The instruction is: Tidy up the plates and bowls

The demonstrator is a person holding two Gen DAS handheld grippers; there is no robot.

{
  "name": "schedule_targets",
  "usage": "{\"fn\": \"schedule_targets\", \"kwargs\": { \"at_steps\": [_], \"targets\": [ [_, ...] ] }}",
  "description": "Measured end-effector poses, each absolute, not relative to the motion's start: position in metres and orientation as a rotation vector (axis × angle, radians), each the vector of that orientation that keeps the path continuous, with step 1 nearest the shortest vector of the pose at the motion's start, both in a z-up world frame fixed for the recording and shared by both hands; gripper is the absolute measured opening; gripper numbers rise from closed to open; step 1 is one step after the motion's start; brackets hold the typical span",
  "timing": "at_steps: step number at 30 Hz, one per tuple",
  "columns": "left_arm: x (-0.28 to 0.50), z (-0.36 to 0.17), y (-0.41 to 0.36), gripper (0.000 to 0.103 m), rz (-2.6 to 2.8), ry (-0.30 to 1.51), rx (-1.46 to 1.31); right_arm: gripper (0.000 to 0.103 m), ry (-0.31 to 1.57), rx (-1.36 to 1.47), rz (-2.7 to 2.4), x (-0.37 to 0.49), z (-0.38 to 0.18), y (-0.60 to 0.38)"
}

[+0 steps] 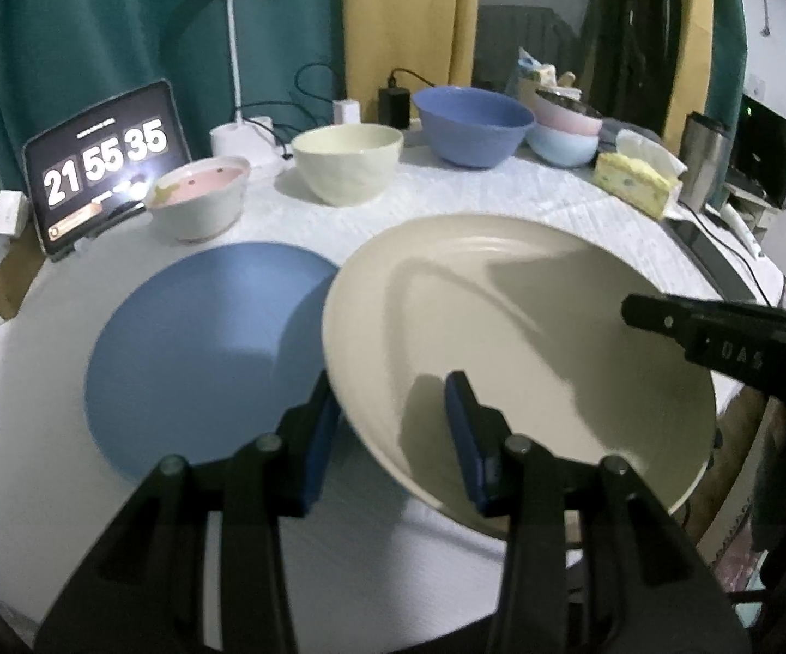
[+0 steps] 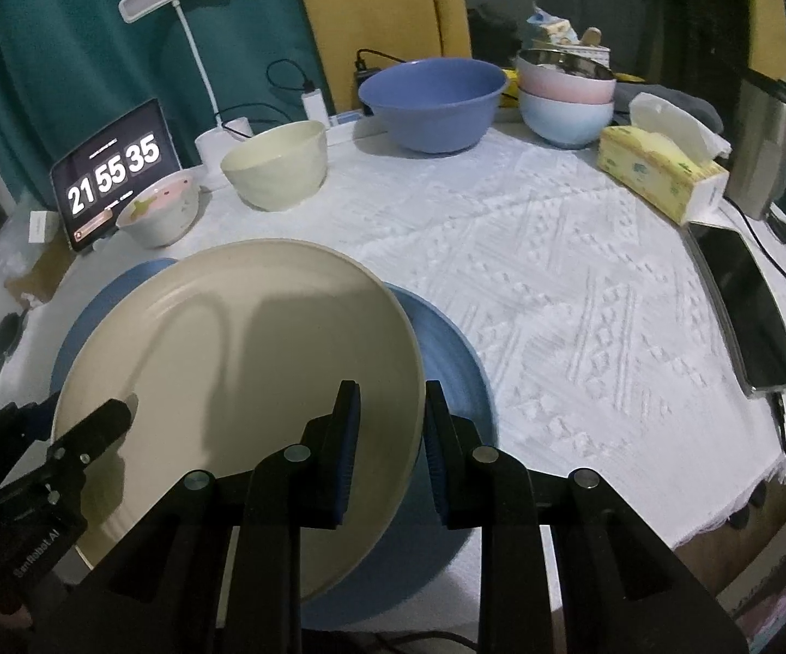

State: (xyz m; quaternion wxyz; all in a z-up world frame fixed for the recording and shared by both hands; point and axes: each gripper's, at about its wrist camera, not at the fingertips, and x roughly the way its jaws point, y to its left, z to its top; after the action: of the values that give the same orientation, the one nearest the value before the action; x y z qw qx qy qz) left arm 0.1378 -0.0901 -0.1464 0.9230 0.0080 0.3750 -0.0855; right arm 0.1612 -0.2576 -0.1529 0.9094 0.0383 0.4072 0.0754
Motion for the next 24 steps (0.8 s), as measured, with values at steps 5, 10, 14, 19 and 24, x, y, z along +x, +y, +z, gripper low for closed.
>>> {"fn": "schedule_targets", "kwargs": {
  "at_steps": [5, 10, 14, 19, 24],
  "targets": [
    [0.139, -0.154, -0.101, 0.041, -0.191, 0.794, 0.034, 0.025, 0.838, 0.086, 0.136, 0.158, -0.156, -0.268],
    [0.143, -0.164, -0.110, 0.042, -0.198, 0.841, 0.042, 0.025, 0.853, 0.095, 0.116, 0.159, -0.160, -0.274],
    [0.145, -0.169, -0.115, 0.042, -0.191, 0.863, 0.062, 0.026, 0.850, 0.102, 0.103, 0.161, -0.162, -0.277],
    [0.150, -0.178, -0.118, 0.046, -0.193, 0.899, 0.073, 0.028, 0.855, 0.098, 0.082, 0.166, -0.165, -0.280],
    [0.155, -0.180, -0.119, 0.047, -0.189, 0.893, 0.082, 0.028, 0.892, 0.094, 0.086, 0.172, -0.177, -0.279]
  ]
}}
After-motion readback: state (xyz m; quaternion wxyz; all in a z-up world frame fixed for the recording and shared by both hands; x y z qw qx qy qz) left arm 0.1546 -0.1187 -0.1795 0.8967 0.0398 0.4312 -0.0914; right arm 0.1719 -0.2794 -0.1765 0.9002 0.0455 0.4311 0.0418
